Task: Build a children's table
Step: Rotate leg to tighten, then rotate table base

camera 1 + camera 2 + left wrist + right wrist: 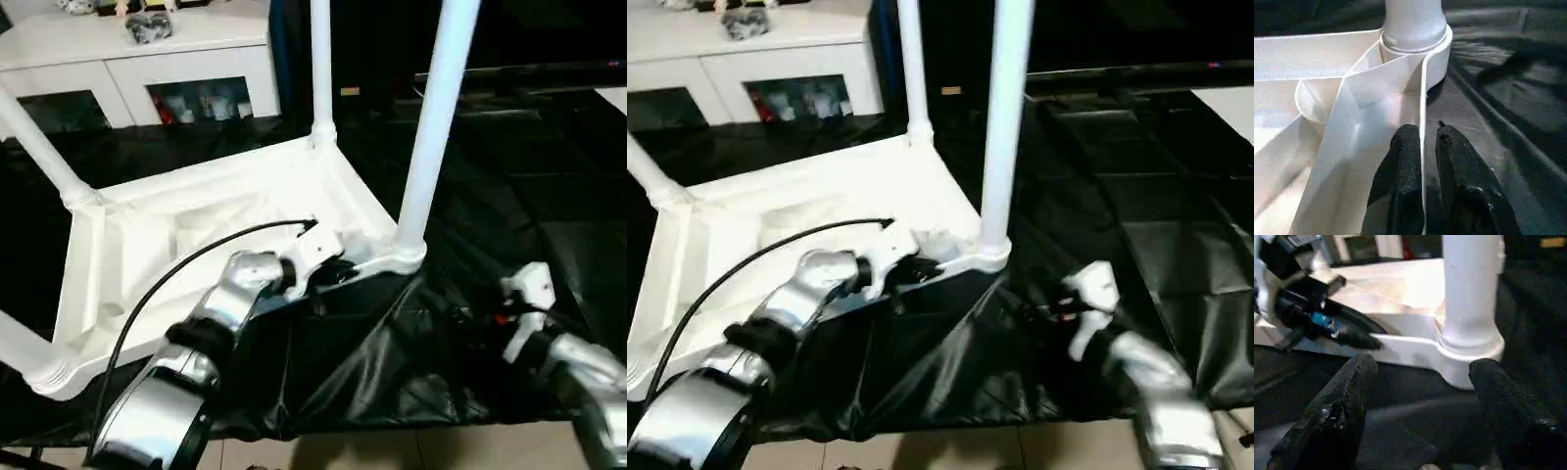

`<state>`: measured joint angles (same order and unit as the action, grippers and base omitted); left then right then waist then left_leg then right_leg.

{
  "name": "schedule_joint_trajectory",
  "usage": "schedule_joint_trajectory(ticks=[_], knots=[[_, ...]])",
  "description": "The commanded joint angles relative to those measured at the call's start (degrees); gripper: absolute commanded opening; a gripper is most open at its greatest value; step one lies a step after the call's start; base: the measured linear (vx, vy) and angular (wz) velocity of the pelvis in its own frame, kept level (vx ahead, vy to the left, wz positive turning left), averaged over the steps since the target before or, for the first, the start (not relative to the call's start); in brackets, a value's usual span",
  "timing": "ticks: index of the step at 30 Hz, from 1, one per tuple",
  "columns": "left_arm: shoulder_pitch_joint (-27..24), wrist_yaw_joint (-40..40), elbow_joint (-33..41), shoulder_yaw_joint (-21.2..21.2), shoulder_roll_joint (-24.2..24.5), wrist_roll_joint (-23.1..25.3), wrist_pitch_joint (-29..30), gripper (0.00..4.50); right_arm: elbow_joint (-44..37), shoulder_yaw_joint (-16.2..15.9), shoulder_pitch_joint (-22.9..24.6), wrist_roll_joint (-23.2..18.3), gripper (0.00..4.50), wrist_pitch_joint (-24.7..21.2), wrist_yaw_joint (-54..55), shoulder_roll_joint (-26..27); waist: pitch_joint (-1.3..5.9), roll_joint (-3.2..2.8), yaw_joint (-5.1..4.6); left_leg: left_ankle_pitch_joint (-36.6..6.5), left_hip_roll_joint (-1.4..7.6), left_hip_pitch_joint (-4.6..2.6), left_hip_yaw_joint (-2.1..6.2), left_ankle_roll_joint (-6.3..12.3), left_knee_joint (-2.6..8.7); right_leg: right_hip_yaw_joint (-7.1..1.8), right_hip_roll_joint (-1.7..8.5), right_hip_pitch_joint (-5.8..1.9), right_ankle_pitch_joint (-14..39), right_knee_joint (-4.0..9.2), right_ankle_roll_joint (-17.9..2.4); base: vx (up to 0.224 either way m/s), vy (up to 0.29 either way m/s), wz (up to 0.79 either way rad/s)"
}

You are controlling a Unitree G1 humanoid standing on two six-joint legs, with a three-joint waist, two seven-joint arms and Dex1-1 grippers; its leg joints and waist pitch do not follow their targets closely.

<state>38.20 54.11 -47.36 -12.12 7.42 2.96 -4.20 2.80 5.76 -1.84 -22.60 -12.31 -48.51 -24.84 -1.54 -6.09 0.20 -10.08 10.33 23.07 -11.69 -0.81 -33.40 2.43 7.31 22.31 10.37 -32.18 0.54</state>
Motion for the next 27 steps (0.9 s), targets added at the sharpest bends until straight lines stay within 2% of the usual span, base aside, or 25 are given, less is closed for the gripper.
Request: schedule_joint_trajectory(ticks=[1,3,4,5,6,7,8,9,10,11,12,13,14,15,16,17,18,19,20,21,22,23,25,26,27], knots=[[-1.4,4.8,5.4,0.3,1.9,-2.7,4.1,0.95,-0.9,-1.9,-1.4,-0.6,3.45,-1.7,-0.3,0.7,3.09,1.65,0.44,-13.5,2.52,-1.28,1.19,7.15,4.23,-0.33,1.10,-1.78,12.6,3.28,-12.3,0.000,0.000,0.00],[-2.0,5.8,7.6,0.6,2.6,-3.7,6.1,1.12,-1.0,-2.4,-2.1,-1.1,3.45,-2.5,-0.3,1.0,3.07,1.53,0.41,-12.9,2.50,-1.31,1.16,6.76,4.28,-0.32,0.91,-1.63,12.0,3.11,-12.3,0.000,0.000,0.00],[-3.0,8.0,11.2,0.7,4.1,-5.0,9.7,1.25,-1.3,-3.4,-3.0,-1.6,3.45,-3.7,-0.8,1.5,3.08,3.08,0.38,-12.8,2.51,-1.24,1.03,6.73,4.22,-0.36,0.88,-1.67,11.5,3.15,-12.4,0.000,0.000,0.00],[-3.8,9.8,13.8,0.5,5.4,-5.9,12.3,1.36,-1.5,-4.2,-3.6,-1.8,3.45,-4.4,-1.2,1.9,3.28,2.24,0.87,-10.7,2.62,-1.33,1.26,6.94,4.26,-0.42,1.13,-1.83,9.7,2.41,-13.1,0.000,0.000,0.00],[-4.8,11.6,16.6,0.2,6.8,-6.6,14.5,1.43,-1.7,-5.1,-4.2,-2.2,3.45,-5.3,-1.8,2.3,3.18,2.58,0.70,-9.9,2.57,-1.13,1.13,7.40,4.19,-0.46,0.94,-1.68,9.0,2.45,-13.0,0.000,0.000,0.00],[-6.1,14.1,20.3,-0.2,9.0,-7.6,17.9,1.49,-1.3,-6.4,-5.3,-2.1,3.45,-5.9,-2.4,3.0,3.16,2.66,0.83,-9.4,2.60,-1.26,1.06,7.43,4.18,-0.50,0.82,-1.57,8.1,2.33,-13.2,0.000,0.000,0.00],[-6.9,15.5,22.6,-0.5,10.4,-8.2,19.9,1.55,-0.9,-7.1,-6.0,-1.9,3.45,-6.1,-2.7,3.5,3.17,2.34,0.79,-9.4,2.51,-1.26,1.10,6.97,4.18,-0.53,0.70,-1.53,7.5,1.98,-13.4,0.000,0.000,0.00],[-7.6,16.6,24.3,-0.8,11.5,-8.6,21.5,1.55,-0.7,-7.6,-6.5,-1.9,3.45,-6.4,-3.0,3.8,3.19,2.86,0.88,-9.3,2.56,-1.40,1.03,6.72,4.07,-0.57,0.71,-1.44,7.0,1.89,-13.6,0.000,0.000,0.00],[-7.6,16.6,24.3,-0.8,11.5,-8.6,21.5,1.64,-0.7,-7.6,-6.5,-1.9,3.45,-6.4,-3.0,3.8,2.99,2.60,0.95,-9.9,2.46,-1.47,0.91,6.35,4.12,-0.72,0.63,-1.22,7.1,1.91,-13.8,0.000,0.000,0.00],[-8.7,17.6,27.0,-1.1,13.2,-9.1,23.8,1.75,-0.2,-8.3,-7.3,-1.8,3.45,-6.6,-3.2,4.5,3.02,2.91,1.24,-10.7,2.58,-1.71,0.98,5.49,4.10,-0.80,0.88,-1.34,7.7,1.77,-13.8,0.000,0.000,0.00],[-8.7,17.6,27.0,-1.1,13.2,-9.1,23.8,1.75,-0.2,-8.3,-7.3,-1.8,3.45,-6.6,-3.2,4.5,2.91,2.86,1.30,-10.8,2.49,-1.67,0.86,5.39,4.14,-0.86,0.79,-1.24,8.1,1.93,-13.6,0.000,0.000,0.00],[-9.8,18.4,29.4,-1.3,14.6,-9.5,25.7,1.91,0.7,-8.8,-8.3,-1.5,3.45,-6.4,-3.2,5.4,2.90,2.68,1.84,-11.0,2.60,-2.21,0.74,4.70,4.10,-0.95,0.68,-0.94,8.6,2.06,-13.3,0.000,0.000,0.00],[-11.3,18.7,32.6,-1.1,16.2,-10.2,28.1,1.96,2.3,-9.6,-9.7,-0.9,3.45,-6.0,-2.8,6.8,2.99,3.60,2.04,-10.0,2.62,-1.62,0.98,4.48,4.20,-0.98,1.04,-1.38,7.7,1.35,-13.6,0.000,0.000,0.00],[-13.1,17.9,35.8,-0.3,17.6,-10.9,30.4,1.96,5.6,-10.6,-11.9,1.4,3.45,-3.6,-0.8,8.9,2.91,3.13,2.04,-10.2,2.63,-1.56,0.92,4.27,4.43,-0.94,0.97,-1.17,8.4,1.37,-13.3,0.000,0.000,0.00],[-13.8,17.6,36.9,0.0,18.1,-11.0,31.2,2.03,7.3,-10.7,-12.9,2.4,3.45,-2.7,0.7,9.8,2.69,2.96,1.75,-11.5,2.48,-1.76,0.84,3.18,4.59,-0.83,0.63,-0.88,10.2,1.71,-12.8,0.000,0.000,0.00],[-15.1,16.9,39.0,0.6,19.0,-11.3,32.9,2.30,10.6,-10.9,-15.0,4.3,3.45,-0.8,3.7,11.6,2.75,4.02,1.68,-12.2,2.72,-1.95,0.66,2.45,4.54,-0.92,0.73,-0.60,10.5,1.70,-13.0,0.000,0.000,0.00],[-16.8,15.8,41.4,1.6,20.0,-11.5,34.8,2.30,14.7,-10.8,-17.7,6.4,3.45,1.9,7.5,13.9,2.49,3.59,1.78,-13.3,2.44,-1.87,0.72,1.38,4.76,-1.04,0.75,-0.75,12.7,1.88,-12.6,0.000,0.000,0.00],[-18.4,15.0,43.7,2.4,20.8,-11.9,37.1,2.35,18.1,-10.3,-19.9,7.2,3.45,3.5,10.4,15.9,2.62,3.79,2.04,-14.0,2.60,-2.33,0.74,-0.02,4.70,-1.17,0.84,-0.39,13.5,1.67,-12.2,0.000,0.000,0.00],[-20.0,14.5,45.6,3.1,21.7,-12.0,38.9,2.34,21.2,-9.5,-22.1,7.4,3.45,4.7,13.1,17.7,2.57,3.70,1.80,-14.5,2.62,-2.25,0.69,-0.54,4.81,-1.27,0.91,-0.32,13.4,1.65,-12.4,0.000,0.000,0.00],[-20.9,14.3,46.7,3.5,22.2,-12.2,39.9,2.55,22.8,-9.0,-23.2,7.3,3.45,5.2,14.3,18.6,2.46,3.91,1.66,-14.6,2.43,-1.95,0.82,-1.19,4.86,-1.20,0.79,-0.51,13.9,1.52,-12.0,0.000,0.000,0.00],[-21.7,14.2,47.7,3.8,22.6,-12.3,40.8,2.55,24.3,-8.5,-24.3,7.1,3.45,5.7,15.4,19.4,2.47,3.71,1.73,-15.0,2.52,-2.36,0.73,-1.76,4.86,-1.28,0.65,-0.30,13.6,1.54,-11.6,0.000,0.000,0.00],[-22.8,14.1,49.0,4.3,23.2,-12.6,42.1,2.69,26.2,-7.8,-25.8,6.7,3.45,6.0,16.8,20.5,2.36,4.17,1.90,-15.0,2.46,-2.45,0.62,-1.74,4.84,-1.32,0.34,-0.30,12.7,1.65,-11.2,0.000,0.000,0.00],[-23.5,14.1,49.5,4.5,23.6,-12.5,42.5,2.78,27.5,-7.4,-26.7,6.5,3.45,6.3,17.7,21.1,2.36,3.89,2.33,-14.4,2.38,-2.71,0.46,-1.71,4.73,-1.41,0.08,-0.13,10.5,1.42,-11.2,0.000,0.000,0.00],[-23.9,14.0,49.9,4.6,23.8,-12.5,42.7,2.88,28.2,-7.1,-27.2,6.4,3.45,6.4,18.3,21.4,2.41,4.13,2.45,-14.0,2.39,-2.63,0.48,-1.70,4.71,-1.43,0.14,-0.23,9.9,1.32,-11.3,0.000,0.000,0.00],[-25.0,13.3,50.5,4.8,24.7,-11.7,42.9,3.01,31.8,-5.5,-29.6,6.1,3.45,7.9,22.0,22.6,2.49,4.95,2.56,-12.7,2.35,-2.16,0.58,-1.51,4.78,-1.30,0.27,-0.71,8.9,1.14,-11.3,0.000,0.000,0.00]])
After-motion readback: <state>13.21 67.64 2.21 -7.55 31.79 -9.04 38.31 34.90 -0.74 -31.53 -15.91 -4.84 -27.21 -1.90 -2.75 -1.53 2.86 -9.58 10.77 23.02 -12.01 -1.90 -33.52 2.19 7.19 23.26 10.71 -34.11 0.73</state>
